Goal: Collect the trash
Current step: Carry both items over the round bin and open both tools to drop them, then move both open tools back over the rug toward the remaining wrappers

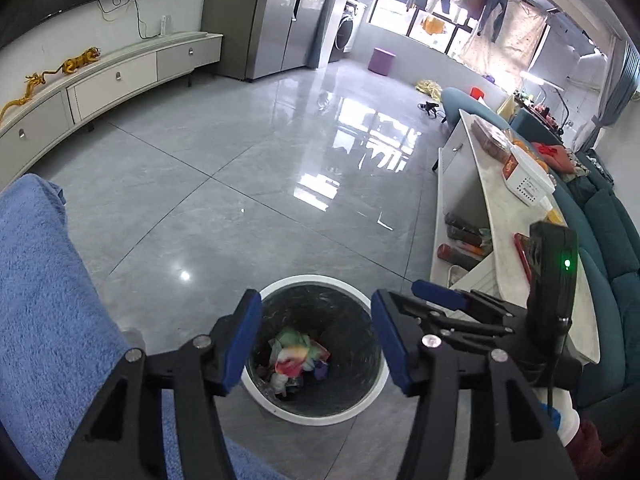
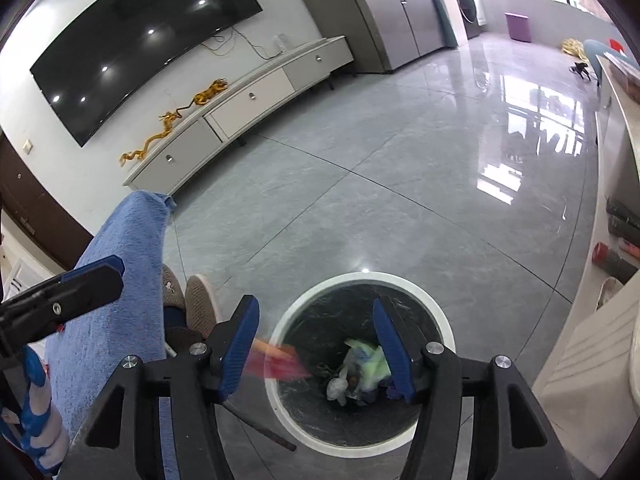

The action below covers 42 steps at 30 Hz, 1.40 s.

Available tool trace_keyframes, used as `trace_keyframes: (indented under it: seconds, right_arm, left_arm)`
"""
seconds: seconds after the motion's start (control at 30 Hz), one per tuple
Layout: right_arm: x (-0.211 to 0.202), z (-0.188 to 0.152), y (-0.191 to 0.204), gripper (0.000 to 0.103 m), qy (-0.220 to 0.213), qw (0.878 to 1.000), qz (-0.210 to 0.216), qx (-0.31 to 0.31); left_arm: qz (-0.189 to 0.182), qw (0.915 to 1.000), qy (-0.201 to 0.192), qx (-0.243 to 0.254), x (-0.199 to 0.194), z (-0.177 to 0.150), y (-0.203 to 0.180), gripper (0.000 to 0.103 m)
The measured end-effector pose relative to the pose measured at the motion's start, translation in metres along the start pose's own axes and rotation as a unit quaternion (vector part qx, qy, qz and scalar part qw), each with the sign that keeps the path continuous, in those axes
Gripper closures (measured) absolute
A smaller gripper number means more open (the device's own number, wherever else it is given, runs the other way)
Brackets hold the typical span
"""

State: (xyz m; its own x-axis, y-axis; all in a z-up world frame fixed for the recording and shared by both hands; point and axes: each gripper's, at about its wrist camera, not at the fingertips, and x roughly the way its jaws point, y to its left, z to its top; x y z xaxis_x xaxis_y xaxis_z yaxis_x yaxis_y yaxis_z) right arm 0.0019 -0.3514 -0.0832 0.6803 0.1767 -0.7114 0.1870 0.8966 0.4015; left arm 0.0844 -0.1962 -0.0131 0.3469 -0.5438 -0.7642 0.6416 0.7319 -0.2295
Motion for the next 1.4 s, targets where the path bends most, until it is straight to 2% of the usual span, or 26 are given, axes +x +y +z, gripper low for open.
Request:
trace_keyframes:
  seconds: [0.13,0.37,0.47,0.67,0.83,1.03,1.23,1.27,1.4]
  right_arm:
    - [-0.005,-0.003,-0.004,0.046,-0.002,1.000,-0.004,0.002]
    - [-0.012,0.001,0.003,0.046,-0.017,1.000,-0.004,-0.001]
    - [-0.019,0.003,0.012,0.045,-0.026,1.000,0.000,-0.011]
    - [-0.036,0.009,0.043,0.043,-0.050,0.998,0.013,-0.038]
    - [-0.049,0.014,0.076,0.043,-0.065,0.995,0.028,-0.075]
    - [-0.055,0.017,0.119,0.043,-0.076,0.989,0.048,-0.115]
    - [-0.055,0.011,0.159,0.043,-0.075,0.984,0.073,-0.145]
    - [-0.053,0.010,0.169,0.043,-0.071,0.983,0.077,-0.153]
    - [-0.048,0.004,0.196,0.042,-0.062,0.978,0.090,-0.178]
  left_arm:
    - [0.011,0.9999,-0.004,-0.002,0.001,0.000,-0.001,0.048]
    - [0.063,0.9974,-0.030,-0.018,-0.020,-0.009,0.015,0.047]
    - [0.087,0.9947,-0.050,-0.022,-0.040,-0.013,0.025,0.039]
    - [0.128,0.9856,-0.098,-0.051,-0.089,-0.023,0.054,0.038]
    - [0.160,0.9769,-0.123,-0.070,-0.126,-0.038,0.080,0.038]
    - [0.220,0.9578,-0.152,-0.105,-0.177,-0.070,0.122,0.038]
    - [0.301,0.9264,-0.170,-0.150,-0.220,-0.111,0.161,0.038]
    - [0.317,0.9192,-0.171,-0.159,-0.227,-0.122,0.168,0.038]
    - [0.334,0.9030,-0.178,-0.204,-0.249,-0.154,0.191,0.037]
